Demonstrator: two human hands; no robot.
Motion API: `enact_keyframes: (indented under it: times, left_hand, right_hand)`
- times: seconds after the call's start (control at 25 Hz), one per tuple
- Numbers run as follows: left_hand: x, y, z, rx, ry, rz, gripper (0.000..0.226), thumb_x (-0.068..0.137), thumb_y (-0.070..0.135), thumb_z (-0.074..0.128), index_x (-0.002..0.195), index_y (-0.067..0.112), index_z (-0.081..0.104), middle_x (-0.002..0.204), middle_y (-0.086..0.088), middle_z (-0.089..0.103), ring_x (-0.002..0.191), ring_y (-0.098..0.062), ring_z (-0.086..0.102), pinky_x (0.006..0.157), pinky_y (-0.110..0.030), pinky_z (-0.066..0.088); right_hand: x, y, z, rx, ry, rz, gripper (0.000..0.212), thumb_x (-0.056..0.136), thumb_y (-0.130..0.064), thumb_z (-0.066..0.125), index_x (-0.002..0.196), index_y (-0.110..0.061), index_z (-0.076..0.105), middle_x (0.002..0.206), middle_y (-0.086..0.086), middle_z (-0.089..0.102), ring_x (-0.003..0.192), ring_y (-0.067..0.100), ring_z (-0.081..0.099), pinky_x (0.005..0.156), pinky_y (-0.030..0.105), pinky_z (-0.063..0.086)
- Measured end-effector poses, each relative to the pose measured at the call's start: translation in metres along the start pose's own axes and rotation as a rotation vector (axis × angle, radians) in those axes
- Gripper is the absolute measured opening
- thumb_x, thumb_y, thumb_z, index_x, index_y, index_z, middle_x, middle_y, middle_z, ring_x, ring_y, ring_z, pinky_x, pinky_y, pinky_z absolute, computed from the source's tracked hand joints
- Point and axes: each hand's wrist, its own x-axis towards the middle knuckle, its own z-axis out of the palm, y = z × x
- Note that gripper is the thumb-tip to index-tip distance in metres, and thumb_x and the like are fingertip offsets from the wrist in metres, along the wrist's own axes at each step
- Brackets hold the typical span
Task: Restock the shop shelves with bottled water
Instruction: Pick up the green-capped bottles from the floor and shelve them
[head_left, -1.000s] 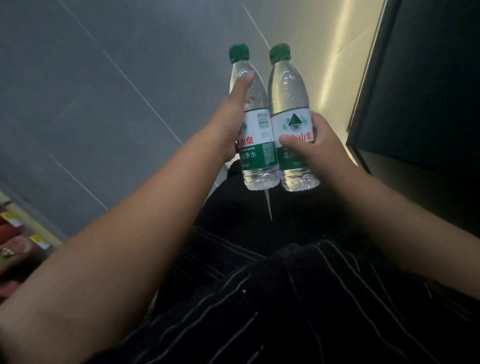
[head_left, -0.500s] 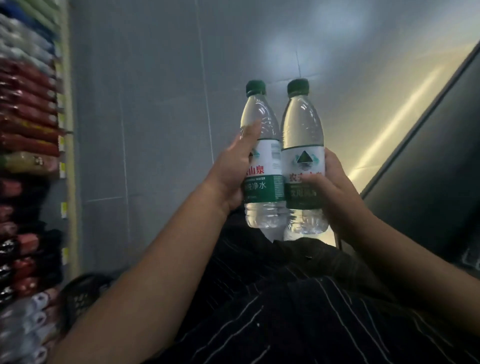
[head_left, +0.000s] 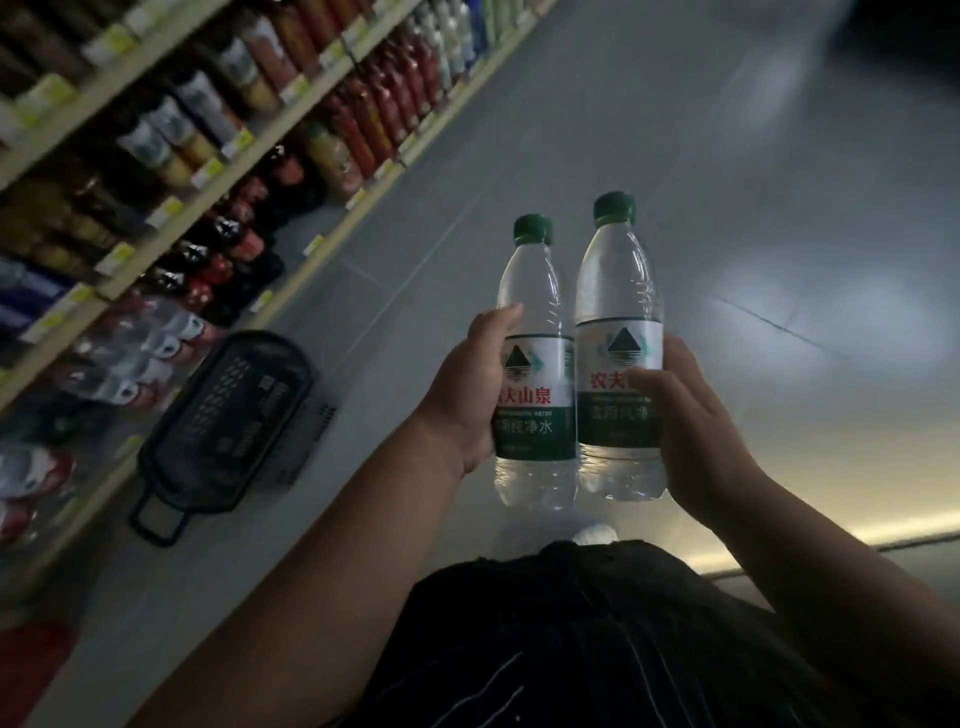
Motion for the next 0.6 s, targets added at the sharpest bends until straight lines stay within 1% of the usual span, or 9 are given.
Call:
enact_keyframes:
  times: [0.12, 0.16, 0.2, 0.24, 0.32, 0.36, 0.4, 0.48, 0.6]
  left_hand:
    - [-0.065, -0.006, -0.067, -0.118, 0.16, 0.129, 0.052, 0.095, 0.043, 0.053, 0.132, 0.008, 0.046, 0.112, -0.021, 0.062, 0.098, -0.035, 0.064, 0.089, -0.053, 0.052]
    - [-0.09, -0.011, -0.089, -0.165, 0.224, 0.162, 0.046, 0.096, 0.041, 0.054, 0.132, 0.012, 0.047, 0.112, -0.017, 0.065, 0.098, -0.033, 0.067, 0.088, -0.052, 0.054]
    - [-0.116, -0.016, -0.11, -0.21, 0.277, 0.179, 0.04, 0.096, 0.038, 0.056, 0.129, 0.018, 0.05, 0.112, -0.012, 0.068, 0.097, -0.029, 0.07, 0.085, -0.05, 0.057]
    - [-0.142, -0.022, -0.131, -0.247, 0.323, 0.192, 0.034, 0.095, 0.036, 0.058, 0.126, 0.023, 0.052, 0.11, -0.009, 0.071, 0.095, -0.026, 0.072, 0.081, -0.046, 0.058]
    - [-0.198, -0.04, -0.175, -0.28, 0.417, 0.222, 0.033, 0.089, 0.036, 0.062, 0.12, 0.026, 0.056, 0.105, -0.005, 0.074, 0.092, -0.023, 0.073, 0.076, -0.041, 0.059]
    - [-0.224, -0.049, -0.196, -0.293, 0.471, 0.24, 0.037, 0.085, 0.037, 0.064, 0.118, 0.023, 0.059, 0.102, -0.005, 0.075, 0.09, -0.023, 0.074, 0.074, -0.04, 0.059]
    - [-0.248, -0.058, -0.213, -0.319, 0.533, 0.247, 0.042, 0.08, 0.038, 0.066, 0.117, 0.019, 0.06, 0.1, -0.006, 0.075, 0.088, -0.023, 0.074, 0.073, -0.04, 0.059]
    - [-0.292, -0.08, -0.244, -0.387, 0.67, 0.261, 0.048, 0.077, 0.038, 0.068, 0.117, 0.014, 0.059, 0.097, -0.008, 0.076, 0.087, -0.025, 0.074, 0.075, -0.042, 0.059]
    - [-0.35, -0.111, -0.287, -0.529, 0.835, 0.278, 0.041, 0.084, 0.036, 0.068, 0.116, 0.013, 0.057, 0.093, -0.007, 0.075, 0.08, -0.024, 0.074, 0.069, -0.043, 0.059]
  right_hand:
    - [-0.017, -0.002, 0.074, -0.011, -0.151, -0.002, 0.018, 0.099, -0.019, 0.041, 0.112, -0.03, 0.046, 0.108, -0.004, 0.059, 0.086, -0.001, 0.066, 0.064, 0.015, 0.053]
    - [-0.025, -0.001, 0.102, -0.009, -0.201, 0.002, 0.019, 0.1, -0.015, 0.039, 0.112, -0.028, 0.046, 0.106, -0.003, 0.06, 0.084, 0.0, 0.066, 0.063, 0.015, 0.053]
    - [-0.034, 0.001, 0.128, -0.017, -0.258, 0.008, 0.018, 0.1, -0.017, 0.04, 0.114, -0.026, 0.046, 0.105, -0.001, 0.061, 0.085, 0.003, 0.067, 0.064, 0.016, 0.054]
    - [-0.045, 0.004, 0.156, -0.027, -0.316, 0.009, 0.023, 0.096, -0.022, 0.042, 0.118, -0.023, 0.046, 0.103, 0.001, 0.062, 0.085, 0.008, 0.068, 0.064, 0.019, 0.055]
    - [-0.069, 0.014, 0.216, -0.037, -0.418, 0.043, 0.038, 0.091, -0.026, 0.045, 0.126, -0.014, 0.045, 0.103, 0.009, 0.064, 0.084, 0.018, 0.068, 0.064, 0.025, 0.056]
    - [-0.08, 0.02, 0.244, -0.044, -0.455, 0.065, 0.035, 0.095, -0.024, 0.045, 0.128, -0.012, 0.045, 0.104, 0.011, 0.064, 0.085, 0.02, 0.068, 0.065, 0.027, 0.057]
    - [-0.091, 0.026, 0.269, -0.059, -0.489, 0.088, 0.03, 0.099, -0.019, 0.044, 0.128, -0.012, 0.045, 0.105, 0.011, 0.064, 0.086, 0.019, 0.068, 0.067, 0.028, 0.058]
    - [-0.114, 0.036, 0.314, -0.082, -0.597, 0.116, 0.028, 0.099, -0.007, 0.042, 0.126, -0.013, 0.047, 0.105, 0.004, 0.066, 0.087, 0.012, 0.068, 0.07, 0.025, 0.058]
    - [-0.142, 0.052, 0.378, -0.103, -0.744, 0.171, 0.029, 0.097, -0.002, 0.043, 0.118, -0.021, 0.05, 0.094, -0.01, 0.071, 0.086, 0.005, 0.068, 0.069, 0.022, 0.057]
